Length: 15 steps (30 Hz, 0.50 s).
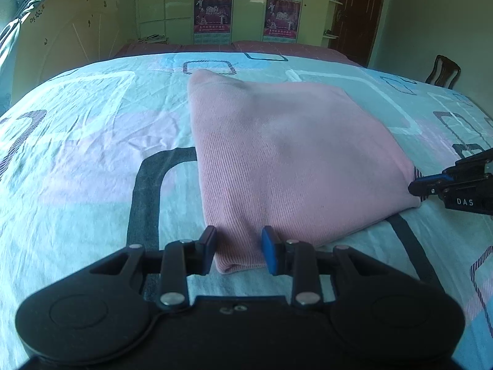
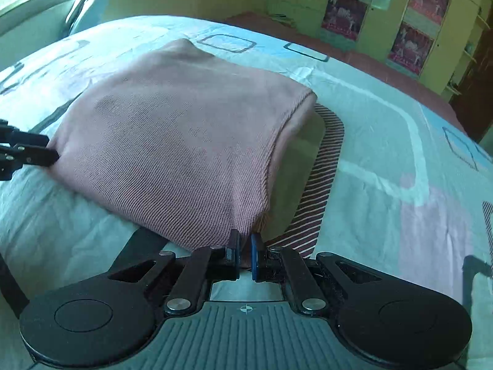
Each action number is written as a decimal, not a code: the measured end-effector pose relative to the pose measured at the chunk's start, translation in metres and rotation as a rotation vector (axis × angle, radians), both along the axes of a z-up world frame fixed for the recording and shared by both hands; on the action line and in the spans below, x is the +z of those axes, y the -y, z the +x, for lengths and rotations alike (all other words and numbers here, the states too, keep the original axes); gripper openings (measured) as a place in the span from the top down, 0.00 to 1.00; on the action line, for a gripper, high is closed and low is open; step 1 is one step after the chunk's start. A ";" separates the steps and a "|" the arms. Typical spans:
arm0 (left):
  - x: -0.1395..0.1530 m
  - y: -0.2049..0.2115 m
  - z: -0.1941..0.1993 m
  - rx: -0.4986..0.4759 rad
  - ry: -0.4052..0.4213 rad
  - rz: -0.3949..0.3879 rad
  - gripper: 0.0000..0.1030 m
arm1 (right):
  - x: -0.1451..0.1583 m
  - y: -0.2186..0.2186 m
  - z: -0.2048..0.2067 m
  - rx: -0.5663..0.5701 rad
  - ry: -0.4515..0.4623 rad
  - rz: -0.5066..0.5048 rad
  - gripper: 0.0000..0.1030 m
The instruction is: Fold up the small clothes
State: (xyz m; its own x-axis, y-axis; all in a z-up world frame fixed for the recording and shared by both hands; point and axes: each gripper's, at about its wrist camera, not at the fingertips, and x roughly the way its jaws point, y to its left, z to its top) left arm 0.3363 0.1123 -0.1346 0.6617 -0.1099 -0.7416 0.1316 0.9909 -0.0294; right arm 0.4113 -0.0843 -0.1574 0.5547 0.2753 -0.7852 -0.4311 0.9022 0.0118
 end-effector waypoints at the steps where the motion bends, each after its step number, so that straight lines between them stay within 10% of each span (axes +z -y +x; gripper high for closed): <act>1: 0.001 0.001 0.000 0.005 -0.001 0.004 0.71 | 0.001 0.001 0.001 -0.010 -0.007 0.012 0.96; 13: 0.029 0.021 -0.059 0.073 0.052 -0.019 0.59 | 0.040 0.039 -0.054 -0.064 0.028 0.172 0.96; 15: 0.037 0.027 -0.072 0.113 0.104 -0.023 0.12 | 0.047 0.046 -0.066 -0.075 0.048 0.190 0.96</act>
